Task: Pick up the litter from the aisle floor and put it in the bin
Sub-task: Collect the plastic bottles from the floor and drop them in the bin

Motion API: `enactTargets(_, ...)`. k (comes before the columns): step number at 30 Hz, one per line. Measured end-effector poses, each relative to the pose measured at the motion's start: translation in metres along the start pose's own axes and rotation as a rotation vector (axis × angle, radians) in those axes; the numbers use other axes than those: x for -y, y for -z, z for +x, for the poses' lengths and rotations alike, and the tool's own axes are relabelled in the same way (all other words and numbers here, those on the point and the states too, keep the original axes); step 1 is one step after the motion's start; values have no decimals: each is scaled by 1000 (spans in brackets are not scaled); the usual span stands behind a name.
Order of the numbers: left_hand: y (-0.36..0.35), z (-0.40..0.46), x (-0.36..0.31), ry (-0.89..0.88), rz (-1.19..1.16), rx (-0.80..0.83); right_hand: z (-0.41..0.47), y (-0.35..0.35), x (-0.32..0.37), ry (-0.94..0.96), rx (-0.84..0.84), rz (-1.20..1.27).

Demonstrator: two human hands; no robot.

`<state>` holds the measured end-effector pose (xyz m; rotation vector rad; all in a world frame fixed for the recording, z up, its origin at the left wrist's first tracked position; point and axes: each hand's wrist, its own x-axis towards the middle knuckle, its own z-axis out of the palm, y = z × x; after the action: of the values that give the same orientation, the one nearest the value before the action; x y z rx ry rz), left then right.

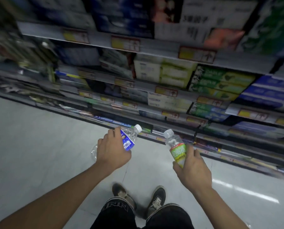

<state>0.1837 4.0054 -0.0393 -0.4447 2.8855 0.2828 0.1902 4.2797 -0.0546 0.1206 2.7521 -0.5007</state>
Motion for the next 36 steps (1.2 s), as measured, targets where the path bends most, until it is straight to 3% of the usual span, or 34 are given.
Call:
enactTargets(8,48,-31,92,177,-45,-76,-4,-2,104,239,21,-57)
enactTargets(22,93,-135,314,626,-153,-215,-58,-75,332,729,159,-207)
enactTargets(29,98,-172,363,838,-240,-264,-65,-97,407,904,215,-296)
enactTargets(36,105,-140,389,972,-285,-264,-26,-114,473,1011,271,-319)
